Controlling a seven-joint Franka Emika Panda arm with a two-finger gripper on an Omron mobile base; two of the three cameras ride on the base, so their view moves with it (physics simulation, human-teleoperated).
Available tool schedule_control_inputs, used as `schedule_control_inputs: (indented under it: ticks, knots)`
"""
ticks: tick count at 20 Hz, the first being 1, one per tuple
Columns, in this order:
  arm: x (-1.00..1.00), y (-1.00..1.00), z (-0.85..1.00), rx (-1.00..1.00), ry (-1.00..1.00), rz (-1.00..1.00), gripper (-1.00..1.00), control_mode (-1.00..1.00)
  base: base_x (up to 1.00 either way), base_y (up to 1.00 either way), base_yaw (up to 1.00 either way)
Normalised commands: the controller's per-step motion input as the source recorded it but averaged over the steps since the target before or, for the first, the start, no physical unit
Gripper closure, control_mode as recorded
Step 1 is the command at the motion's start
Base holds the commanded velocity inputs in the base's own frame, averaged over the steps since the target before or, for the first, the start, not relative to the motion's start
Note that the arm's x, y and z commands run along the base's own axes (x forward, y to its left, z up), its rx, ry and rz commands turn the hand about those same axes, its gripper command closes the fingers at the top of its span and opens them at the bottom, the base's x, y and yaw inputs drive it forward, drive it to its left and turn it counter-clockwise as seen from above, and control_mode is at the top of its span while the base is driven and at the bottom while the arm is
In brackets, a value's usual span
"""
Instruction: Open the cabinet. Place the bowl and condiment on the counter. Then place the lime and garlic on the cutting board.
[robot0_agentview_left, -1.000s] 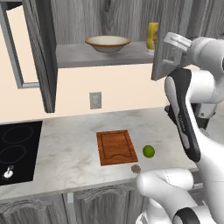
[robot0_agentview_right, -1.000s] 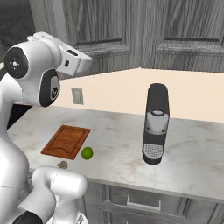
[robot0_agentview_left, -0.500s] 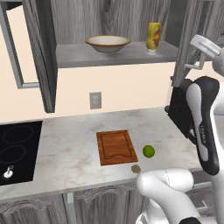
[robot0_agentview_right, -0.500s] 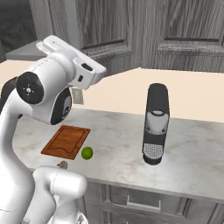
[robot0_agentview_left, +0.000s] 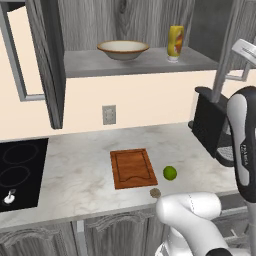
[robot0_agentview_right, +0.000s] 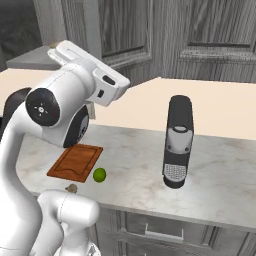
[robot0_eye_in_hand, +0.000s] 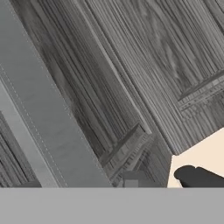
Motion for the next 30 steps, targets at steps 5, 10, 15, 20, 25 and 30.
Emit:
schedule_control_inputs:
  ticks: [5,10,15,20,25,30]
  knots:
    - [-0.04,0.0,0.06,0.0,0.0,0.0,-1.0,-1.0,0.0,0.0,0.0]
    - [-0.67,0.03,0.05,0.0,0.0,0.0,-1.0,-1.0,0.0,0.0,0.0]
    - [-0.97,0.69,-0.12,-0.07,0.0,-0.03,-1.0,-1.0,0.0,0.0,0.0]
    - [-0.84,1.0,-0.06,-0.11,0.0,-0.08,-1.0,-1.0,0.0,0.0,0.0]
    - [-0.52,1.0,0.19,-0.03,-0.08,-0.13,-1.0,-1.0,0.0,0.0,0.0]
    - [-0.06,0.81,0.24,0.0,-0.03,-0.17,-1.0,-1.0,0.0,0.0,0.0]
